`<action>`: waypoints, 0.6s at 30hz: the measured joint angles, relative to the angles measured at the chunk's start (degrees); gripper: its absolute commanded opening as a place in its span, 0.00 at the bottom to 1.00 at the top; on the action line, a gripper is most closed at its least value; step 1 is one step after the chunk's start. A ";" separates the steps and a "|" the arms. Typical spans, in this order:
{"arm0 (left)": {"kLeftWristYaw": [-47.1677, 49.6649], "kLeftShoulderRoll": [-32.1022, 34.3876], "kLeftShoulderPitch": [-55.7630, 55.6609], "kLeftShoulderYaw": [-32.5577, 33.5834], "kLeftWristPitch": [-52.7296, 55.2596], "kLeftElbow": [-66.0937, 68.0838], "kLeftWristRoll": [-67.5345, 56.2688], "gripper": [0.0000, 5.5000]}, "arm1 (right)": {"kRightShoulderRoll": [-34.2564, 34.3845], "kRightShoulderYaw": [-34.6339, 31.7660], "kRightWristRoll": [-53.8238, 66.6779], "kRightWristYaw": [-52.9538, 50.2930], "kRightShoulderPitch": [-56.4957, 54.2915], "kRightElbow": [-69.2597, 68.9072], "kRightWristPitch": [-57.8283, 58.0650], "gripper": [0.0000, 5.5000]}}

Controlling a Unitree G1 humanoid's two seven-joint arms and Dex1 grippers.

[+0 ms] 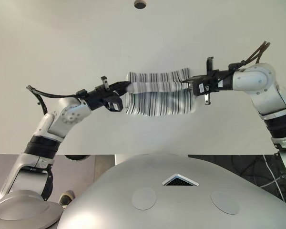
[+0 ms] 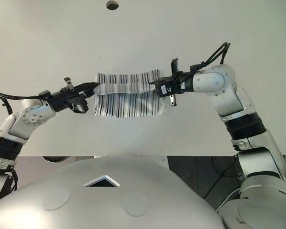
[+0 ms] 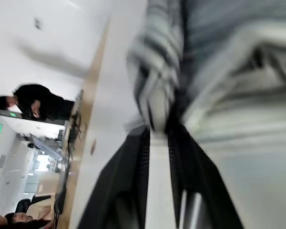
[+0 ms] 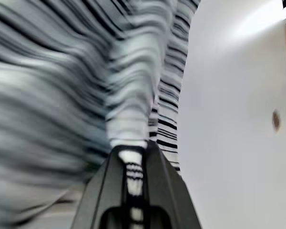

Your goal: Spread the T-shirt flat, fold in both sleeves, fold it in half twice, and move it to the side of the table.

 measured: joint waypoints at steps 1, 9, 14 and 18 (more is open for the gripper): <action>0.42 -0.06 -0.76 -0.16 -0.83 1.60 0.11 0.24 | 0.29 0.03 -0.22 -0.12 -0.69 1.08 -0.43 0.15; 4.25 -2.42 -4.61 0.07 -3.59 11.33 -0.69 0.48 | 3.40 -3.93 1.33 -6.73 -1.78 7.31 -2.11 0.27; 4.25 -4.93 -4.73 2.20 -2.04 12.15 -5.36 0.53 | 5.74 -6.99 8.64 -6.30 0.62 5.76 2.35 0.27; 4.19 -8.00 -4.68 5.01 0.16 9.38 -12.07 0.53 | 9.28 -7.61 10.27 -8.26 0.58 7.42 9.01 0.27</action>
